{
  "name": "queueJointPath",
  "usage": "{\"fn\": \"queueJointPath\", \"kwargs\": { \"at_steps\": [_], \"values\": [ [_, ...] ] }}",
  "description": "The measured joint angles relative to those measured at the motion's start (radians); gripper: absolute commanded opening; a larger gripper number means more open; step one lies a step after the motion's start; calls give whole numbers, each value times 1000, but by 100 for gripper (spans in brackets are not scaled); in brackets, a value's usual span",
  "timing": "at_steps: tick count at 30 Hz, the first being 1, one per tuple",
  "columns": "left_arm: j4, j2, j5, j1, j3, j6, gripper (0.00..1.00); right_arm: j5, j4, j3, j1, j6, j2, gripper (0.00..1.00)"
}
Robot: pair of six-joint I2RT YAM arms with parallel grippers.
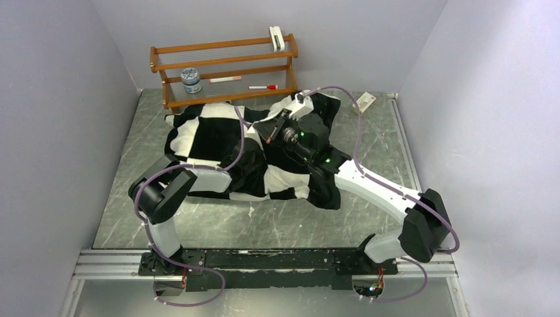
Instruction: Put the pillow into the pillowcase
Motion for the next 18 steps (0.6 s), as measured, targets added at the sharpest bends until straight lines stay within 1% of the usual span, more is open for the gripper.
{"fn": "queueJointPath", "kwargs": {
  "at_steps": [2, 3, 7, 9, 11, 14, 16, 18],
  "values": [
    [30, -11, 13, 14, -17, -13, 5, 53, -34, 6, 16, -31, -14, 0],
    [33, -18, 21, 18, -24, -16, 5, 81, -29, -20, 22, -41, -32, 0],
    [-19, -88, 60, 19, -44, -24, 5, 204, -23, -248, 32, -43, -164, 0],
    [-61, -134, 82, 19, -45, -28, 5, 261, -46, -330, 20, -51, -194, 0],
    [-100, -166, 100, 19, -42, -36, 5, 299, -92, -347, 0, -69, -181, 0],
    [-165, -199, 118, 20, -22, -51, 5, 325, -147, -328, -41, -95, -138, 0],
    [-207, -231, 131, 23, -13, -63, 5, 320, -164, -328, -71, -101, -126, 0],
    [-233, -273, 149, 26, -11, -78, 5, 286, -145, -352, -103, -98, -135, 0]
  ]
}}
